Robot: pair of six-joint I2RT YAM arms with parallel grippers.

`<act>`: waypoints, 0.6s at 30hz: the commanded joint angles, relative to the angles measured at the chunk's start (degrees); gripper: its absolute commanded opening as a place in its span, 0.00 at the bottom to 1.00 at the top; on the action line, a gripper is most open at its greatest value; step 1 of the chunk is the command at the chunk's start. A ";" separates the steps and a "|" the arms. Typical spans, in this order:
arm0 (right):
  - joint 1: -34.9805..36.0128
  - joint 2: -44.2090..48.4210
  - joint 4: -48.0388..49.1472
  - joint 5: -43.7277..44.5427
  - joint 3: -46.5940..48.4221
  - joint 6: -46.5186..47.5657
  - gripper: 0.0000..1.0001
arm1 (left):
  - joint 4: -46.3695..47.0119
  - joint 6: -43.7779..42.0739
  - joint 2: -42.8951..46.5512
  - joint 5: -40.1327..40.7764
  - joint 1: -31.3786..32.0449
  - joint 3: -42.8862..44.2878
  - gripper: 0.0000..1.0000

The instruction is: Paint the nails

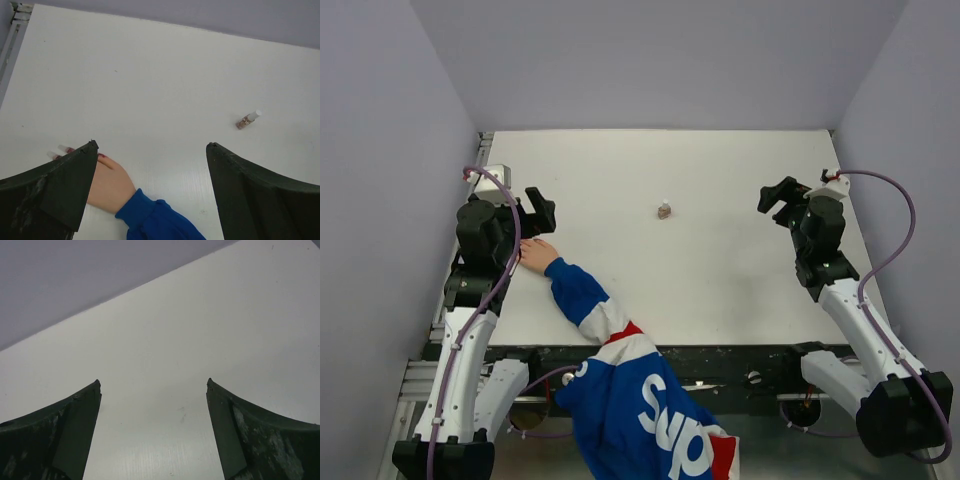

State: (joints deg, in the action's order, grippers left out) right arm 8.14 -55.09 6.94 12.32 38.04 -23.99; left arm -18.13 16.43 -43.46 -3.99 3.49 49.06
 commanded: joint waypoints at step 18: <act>-0.23 1.65 0.97 -4.32 -0.33 1.05 0.93 | -6.30 -5.26 -24.53 5.06 16.81 19.56 0.94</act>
State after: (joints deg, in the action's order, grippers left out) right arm 8.14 -55.07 7.25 9.54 38.04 -23.94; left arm -22.65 13.56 -57.84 1.02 13.41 59.53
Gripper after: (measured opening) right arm 0.924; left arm 0.949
